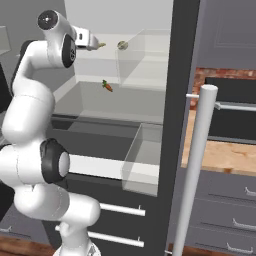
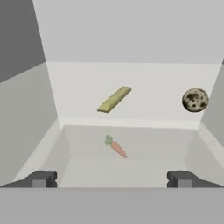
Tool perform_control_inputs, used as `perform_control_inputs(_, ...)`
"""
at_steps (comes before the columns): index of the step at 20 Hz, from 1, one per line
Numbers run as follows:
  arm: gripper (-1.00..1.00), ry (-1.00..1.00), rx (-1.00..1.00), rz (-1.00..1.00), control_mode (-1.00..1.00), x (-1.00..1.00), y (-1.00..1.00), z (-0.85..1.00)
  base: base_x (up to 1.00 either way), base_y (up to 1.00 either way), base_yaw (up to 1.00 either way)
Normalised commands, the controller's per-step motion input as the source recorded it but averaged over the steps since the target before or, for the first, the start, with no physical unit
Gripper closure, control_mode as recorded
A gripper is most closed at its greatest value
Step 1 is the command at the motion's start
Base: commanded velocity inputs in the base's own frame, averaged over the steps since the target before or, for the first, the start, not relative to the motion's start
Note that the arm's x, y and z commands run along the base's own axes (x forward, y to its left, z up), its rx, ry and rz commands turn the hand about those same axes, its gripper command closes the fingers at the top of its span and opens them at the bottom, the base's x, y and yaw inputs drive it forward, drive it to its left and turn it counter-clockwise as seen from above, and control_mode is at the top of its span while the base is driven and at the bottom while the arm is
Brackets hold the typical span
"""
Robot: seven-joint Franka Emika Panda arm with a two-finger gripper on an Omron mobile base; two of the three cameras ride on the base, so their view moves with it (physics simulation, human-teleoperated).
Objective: Pick the egg and butter from the fridge and place them by the bowl for mixing.
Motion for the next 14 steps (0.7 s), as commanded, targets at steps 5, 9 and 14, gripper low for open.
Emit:
perform_control_inputs(5,-1.00,0.00,0.01,-0.02,-1.00,0.64,0.00,0.00,0.00,0.00,0.00)
perform_control_inputs(9,-1.00,0.00,0.02,-0.02,-1.00,0.61,0.00,0.00,0.00,0.00,0.00)
perform_control_inputs(14,-1.00,0.00,0.01,-0.02,-1.00,0.66,0.00,0.00,0.00,0.00,0.00)
